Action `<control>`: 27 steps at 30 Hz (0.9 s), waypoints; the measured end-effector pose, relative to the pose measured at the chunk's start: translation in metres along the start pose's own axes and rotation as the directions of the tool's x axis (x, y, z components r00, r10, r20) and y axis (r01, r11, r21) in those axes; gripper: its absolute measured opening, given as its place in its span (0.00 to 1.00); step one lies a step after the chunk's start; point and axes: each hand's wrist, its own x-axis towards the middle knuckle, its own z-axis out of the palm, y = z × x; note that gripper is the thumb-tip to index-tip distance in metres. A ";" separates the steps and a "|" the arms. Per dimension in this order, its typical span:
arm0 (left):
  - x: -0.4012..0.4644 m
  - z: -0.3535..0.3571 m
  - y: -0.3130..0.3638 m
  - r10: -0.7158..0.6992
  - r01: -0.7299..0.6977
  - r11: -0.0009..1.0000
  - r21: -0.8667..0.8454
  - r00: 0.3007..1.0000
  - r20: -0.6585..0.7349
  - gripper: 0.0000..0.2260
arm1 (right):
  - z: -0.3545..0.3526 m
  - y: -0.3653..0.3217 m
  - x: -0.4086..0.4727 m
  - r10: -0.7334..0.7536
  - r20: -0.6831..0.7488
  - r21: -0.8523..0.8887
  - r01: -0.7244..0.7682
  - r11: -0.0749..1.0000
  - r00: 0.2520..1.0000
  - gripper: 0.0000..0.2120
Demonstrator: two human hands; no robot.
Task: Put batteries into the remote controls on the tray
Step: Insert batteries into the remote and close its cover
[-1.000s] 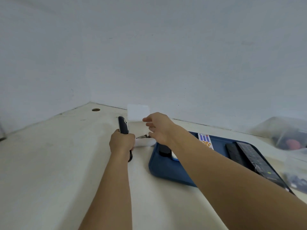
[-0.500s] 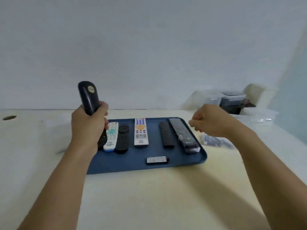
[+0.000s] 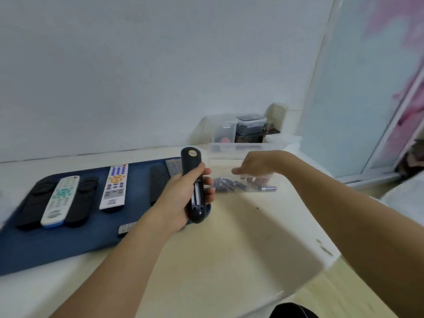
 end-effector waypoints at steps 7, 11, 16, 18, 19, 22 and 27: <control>0.005 -0.022 0.003 0.052 -0.051 0.999 0.009 0.995 -0.081 0.09 | -0.001 -0.021 0.026 0.024 0.133 -0.064 -0.016 0.998 0.991 0.24; 0.004 -0.021 0.004 0.061 -0.061 0.998 0.000 0.994 -0.088 0.09 | 0.002 -0.029 0.033 0.019 0.103 -0.119 -0.007 0.993 0.994 0.24; 0.004 -0.025 0.004 0.062 -0.063 0.998 -0.010 0.994 -0.086 0.09 | 0.007 -0.027 0.034 -0.034 0.043 -0.140 0.040 0.989 0.998 0.22; 0.005 -0.026 0.004 0.063 -0.065 0.998 -0.022 0.994 -0.088 0.09 | 0.009 -0.028 0.033 -0.066 0.008 -0.184 0.066 0.981 0.998 0.23; 0.005 -0.026 0.005 0.065 -0.068 0.997 -0.027 0.994 -0.086 0.09 | 0.010 -0.027 0.034 -0.072 -0.010 -0.197 0.068 0.978 0.997 0.23; 0.006 -0.027 0.005 0.062 -0.066 0.997 -0.037 0.995 -0.080 0.09 | 0.008 -0.023 0.040 -0.080 -0.097 -0.192 0.060 0.980 0.992 0.19; 0.009 -0.029 0.005 0.021 -0.031 0.995 -0.098 0.995 -0.102 0.08 | 0.005 -0.015 0.026 -0.254 -0.325 0.080 0.294 0.952 0.911 0.06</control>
